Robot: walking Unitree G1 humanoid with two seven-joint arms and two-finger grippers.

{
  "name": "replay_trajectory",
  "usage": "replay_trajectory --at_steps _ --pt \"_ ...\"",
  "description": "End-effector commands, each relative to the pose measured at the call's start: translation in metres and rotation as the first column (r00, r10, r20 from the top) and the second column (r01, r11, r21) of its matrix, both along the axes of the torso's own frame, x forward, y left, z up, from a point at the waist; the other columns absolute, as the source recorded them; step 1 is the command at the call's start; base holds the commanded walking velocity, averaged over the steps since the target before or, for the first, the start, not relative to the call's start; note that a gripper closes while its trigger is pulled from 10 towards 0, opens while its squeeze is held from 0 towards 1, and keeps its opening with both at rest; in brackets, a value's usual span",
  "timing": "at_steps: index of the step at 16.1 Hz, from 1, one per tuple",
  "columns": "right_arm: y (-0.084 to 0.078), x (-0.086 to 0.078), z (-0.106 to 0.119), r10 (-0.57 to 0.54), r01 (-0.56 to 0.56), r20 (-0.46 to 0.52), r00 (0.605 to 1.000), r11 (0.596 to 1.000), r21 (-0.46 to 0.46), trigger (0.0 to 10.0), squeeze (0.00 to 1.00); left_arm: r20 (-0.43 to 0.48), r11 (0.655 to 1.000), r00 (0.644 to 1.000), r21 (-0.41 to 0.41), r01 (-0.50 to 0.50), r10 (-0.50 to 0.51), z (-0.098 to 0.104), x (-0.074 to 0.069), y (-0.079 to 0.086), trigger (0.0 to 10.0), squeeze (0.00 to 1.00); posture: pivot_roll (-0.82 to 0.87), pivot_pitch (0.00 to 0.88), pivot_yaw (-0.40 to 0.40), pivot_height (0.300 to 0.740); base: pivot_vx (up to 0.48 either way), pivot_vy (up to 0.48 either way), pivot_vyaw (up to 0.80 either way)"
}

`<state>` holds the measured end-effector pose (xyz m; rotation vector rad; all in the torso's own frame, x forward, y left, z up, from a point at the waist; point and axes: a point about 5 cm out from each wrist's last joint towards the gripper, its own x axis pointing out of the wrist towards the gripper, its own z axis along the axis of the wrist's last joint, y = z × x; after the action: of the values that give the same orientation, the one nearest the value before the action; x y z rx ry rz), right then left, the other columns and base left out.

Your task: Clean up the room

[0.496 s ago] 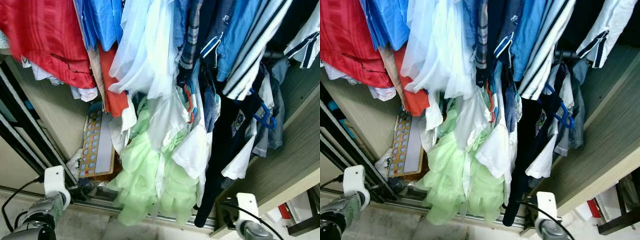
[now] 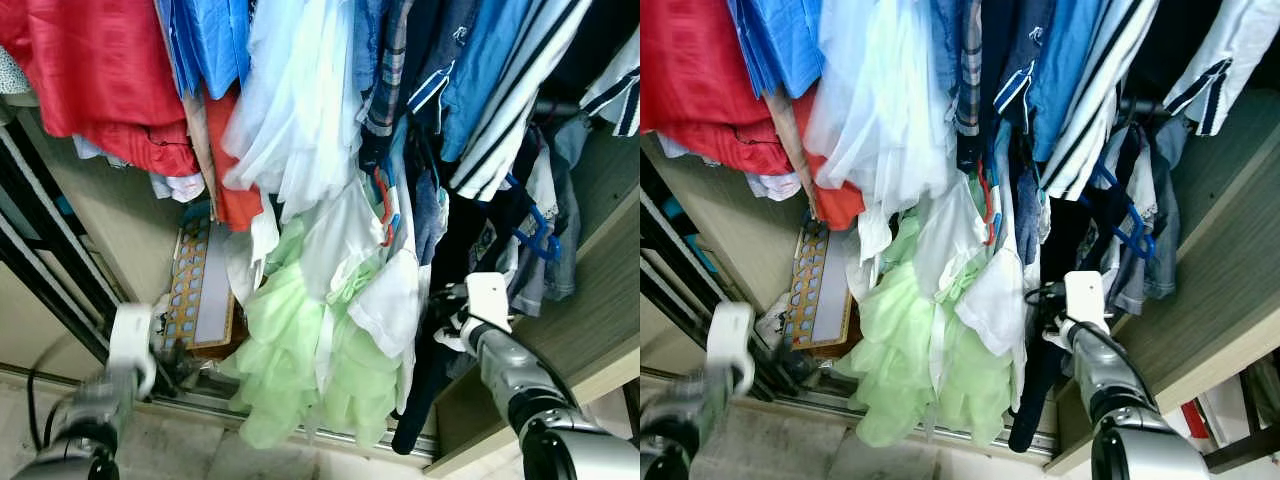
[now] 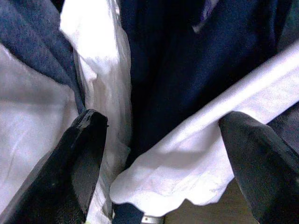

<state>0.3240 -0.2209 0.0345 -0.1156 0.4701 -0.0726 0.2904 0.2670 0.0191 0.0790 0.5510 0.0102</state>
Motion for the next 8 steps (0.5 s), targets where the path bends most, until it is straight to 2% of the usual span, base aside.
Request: replay_trajectory --at_steps 1,3,4,5,6,7,8 --pt "-0.001 -0.002 -0.001 -0.007 0.007 0.01 1.0 1.0 0.001 10.0 0.0 0.026 0.999 0.999 0.008 0.045 -0.045 -0.002 -0.002 -0.005 10.0 0.0 0.01 0.05 -0.044 0.74 0.0 0.0 0.0" --pt "0.011 -0.009 -0.003 0.045 -0.048 0.067 0.997 0.998 0.038 10.0 0.0 0.196 0.996 0.977 0.023 0.087 -0.09 0.007 -0.007 -0.01 10.0 0.0 0.01 0.061 -0.044 0.74 0.0 0.0 0.0" --pt "0.023 -0.032 0.012 0.106 -0.119 0.196 0.975 0.991 0.055 10.0 0.0 0.339 0.993 0.934 0.019 0.114 -0.114 0.022 -0.025 -0.018 10.0 0.0 0.02 0.065 -0.046 0.74 0.0 0.0 0.0" --pt "0.026 -0.042 0.018 0.108 -0.127 0.227 0.968 0.989 0.071 10.0 0.0 0.374 0.992 0.919 0.027 0.125 -0.126 0.027 -0.033 -0.022 10.0 0.0 0.02 0.067 -0.046 0.74 0.0 0.0 0.0" --pt "0.031 -0.059 0.028 0.126 -0.154 0.27 0.954 0.984 0.084 10.0 0.0 0.417 0.992 0.9 0.028 0.126 -0.127 0.036 -0.047 -0.029 10.0 0.0 0.02 0.067 -0.046 0.74 0.0 0.0 0.0" --pt "0.035 -0.071 0.038 0.151 -0.184 0.304 0.941 0.979 0.084 10.0 0.0 0.452 0.996 0.889 0.007 0.087 -0.08 0.043 -0.058 -0.033 10.0 0.0 0.02 0.067 -0.046 0.74 0.0 0.0 0.0" --pt "0.038 -0.083 0.052 0.182 -0.216 0.345 0.921 0.974 0.063 10.0 0.0 0.508 0.999 0.86 -0.015 0.049 -0.034 0.055 -0.069 -0.04 10.0 0.0 0.02 0.062 -0.047 0.74 0.0 0.0 0.0"
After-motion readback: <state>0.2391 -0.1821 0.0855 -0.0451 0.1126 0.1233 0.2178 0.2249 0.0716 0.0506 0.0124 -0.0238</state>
